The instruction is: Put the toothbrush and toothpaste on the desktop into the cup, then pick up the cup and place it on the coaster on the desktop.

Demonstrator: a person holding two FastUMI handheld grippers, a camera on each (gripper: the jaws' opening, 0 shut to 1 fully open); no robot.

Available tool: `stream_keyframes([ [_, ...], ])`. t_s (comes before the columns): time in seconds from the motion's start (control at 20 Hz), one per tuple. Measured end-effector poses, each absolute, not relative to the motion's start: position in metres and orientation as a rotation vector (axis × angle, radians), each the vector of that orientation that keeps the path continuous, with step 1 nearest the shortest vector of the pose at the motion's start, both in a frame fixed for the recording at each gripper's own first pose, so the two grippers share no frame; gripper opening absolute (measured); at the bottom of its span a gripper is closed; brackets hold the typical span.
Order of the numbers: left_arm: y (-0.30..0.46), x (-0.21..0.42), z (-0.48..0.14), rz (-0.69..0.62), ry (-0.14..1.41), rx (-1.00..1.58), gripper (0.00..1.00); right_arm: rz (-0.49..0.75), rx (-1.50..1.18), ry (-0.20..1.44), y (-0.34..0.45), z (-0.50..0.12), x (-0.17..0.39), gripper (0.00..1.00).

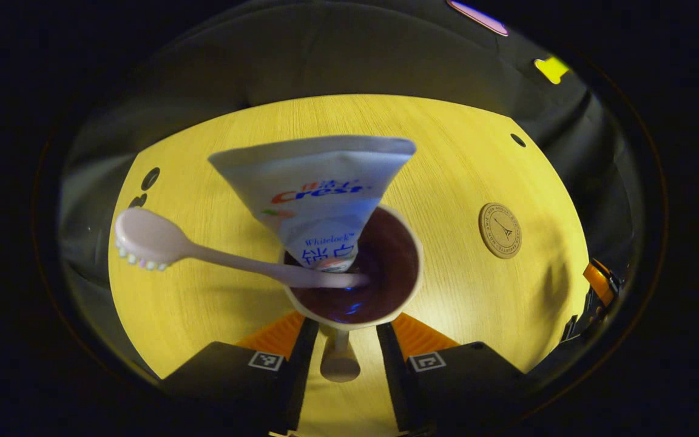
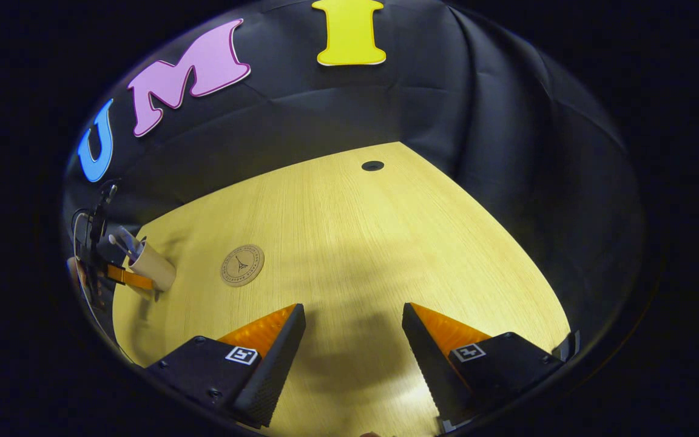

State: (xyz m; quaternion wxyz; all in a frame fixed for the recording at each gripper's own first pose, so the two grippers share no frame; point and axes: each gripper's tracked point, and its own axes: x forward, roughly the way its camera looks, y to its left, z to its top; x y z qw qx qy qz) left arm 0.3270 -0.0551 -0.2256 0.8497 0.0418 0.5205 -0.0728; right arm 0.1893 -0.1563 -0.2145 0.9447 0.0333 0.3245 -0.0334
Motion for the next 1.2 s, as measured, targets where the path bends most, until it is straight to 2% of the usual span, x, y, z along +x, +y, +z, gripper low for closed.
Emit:
stream_keyframes([
  [0.05, -0.055, 0.326, -0.226, -0.152, 1.104, 0.083, 0.53, -0.064, 0.069, 0.662, -0.155, -0.215, 0.189, 0.99],
  [0.1, -0.052, 0.326, -0.226, -0.147, 1.109, 0.087, 0.53, -0.060, 0.069, 0.664, -0.153, -0.214, 0.190, 0.98],
  [0.15, -0.051, 0.326, -0.228, -0.140, 1.118, 0.084, 0.42, -0.056, 0.072, 0.664, -0.152, -0.214, 0.189, 0.98],
  [0.25, -0.052, 0.325, -0.227, -0.139, 1.126, 0.083, 0.33, -0.050, 0.074, 0.662, -0.149, -0.214, 0.190, 0.98],
  [0.3, -0.051, 0.325, -0.227, -0.141, 1.128, 0.092, 0.36, -0.048, 0.072, 0.663, -0.149, -0.214, 0.189, 0.99],
  [0.35, -0.052, 0.326, -0.227, -0.140, 1.125, 0.097, 0.30, -0.046, 0.070, 0.664, -0.150, -0.214, 0.189, 0.98],
  [0.45, -0.052, 0.326, -0.226, -0.141, 1.114, 0.103, 0.27, -0.048, 0.066, 0.663, -0.151, -0.214, 0.190, 0.99],
  [0.8, -0.065, 0.328, -0.216, -0.168, 1.072, 0.104, 0.24, -0.068, 0.070, 0.662, -0.166, -0.212, 0.188, 0.98],
  [0.9, -0.075, 0.329, -0.210, -0.190, 1.057, 0.129, 0.24, -0.079, 0.066, 0.658, -0.171, -0.210, 0.187, 0.98],
  [0.95, -0.084, 0.329, -0.208, -0.209, 1.053, 0.140, 0.28, -0.082, 0.065, 0.657, -0.174, -0.210, 0.187, 0.98],
  [1.0, -0.091, 0.329, -0.205, -0.227, 1.049, 0.148, 0.24, -0.086, 0.067, 0.656, -0.176, -0.210, 0.186, 0.99],
  [1.2, -0.129, 0.332, -0.198, -0.304, 1.033, 0.208, 0.23, -0.103, 0.077, 0.643, -0.185, -0.204, 0.182, 0.99],
])
